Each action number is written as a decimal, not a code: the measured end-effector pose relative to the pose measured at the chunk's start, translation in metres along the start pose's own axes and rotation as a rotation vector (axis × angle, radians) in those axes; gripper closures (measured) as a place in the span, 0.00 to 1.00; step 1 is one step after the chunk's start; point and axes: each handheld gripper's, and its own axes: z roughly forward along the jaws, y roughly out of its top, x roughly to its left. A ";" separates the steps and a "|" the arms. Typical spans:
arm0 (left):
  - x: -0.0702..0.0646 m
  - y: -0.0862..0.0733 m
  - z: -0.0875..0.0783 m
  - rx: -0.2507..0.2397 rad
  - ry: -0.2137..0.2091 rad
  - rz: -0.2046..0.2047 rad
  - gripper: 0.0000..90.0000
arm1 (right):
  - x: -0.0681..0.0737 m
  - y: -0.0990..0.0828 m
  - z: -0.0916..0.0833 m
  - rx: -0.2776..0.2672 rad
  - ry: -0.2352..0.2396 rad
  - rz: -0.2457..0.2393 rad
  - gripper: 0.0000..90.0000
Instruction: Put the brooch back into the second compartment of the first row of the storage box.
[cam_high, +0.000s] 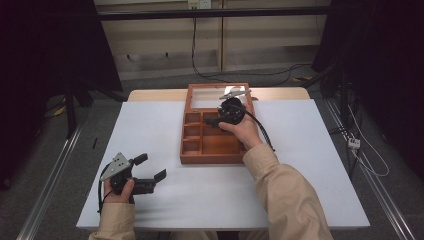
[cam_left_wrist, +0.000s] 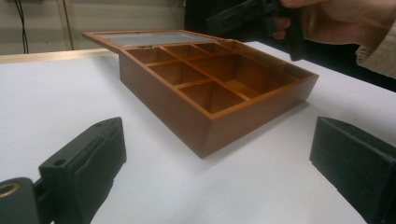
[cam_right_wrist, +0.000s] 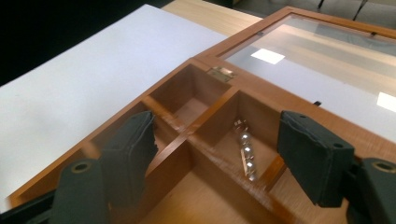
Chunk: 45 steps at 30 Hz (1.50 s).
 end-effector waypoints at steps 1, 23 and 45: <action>0.000 0.000 0.000 0.001 0.000 0.002 0.04 | 0.002 -0.002 -0.004 -0.002 0.009 -0.001 0.30; 0.000 -0.001 -0.001 0.002 0.003 0.001 0.04 | 0.016 -0.054 -0.071 -0.022 0.035 -0.057 0.24; -0.001 -0.001 0.000 0.001 0.002 -0.006 0.04 | 0.018 -0.106 -0.117 -0.036 0.029 -0.078 0.24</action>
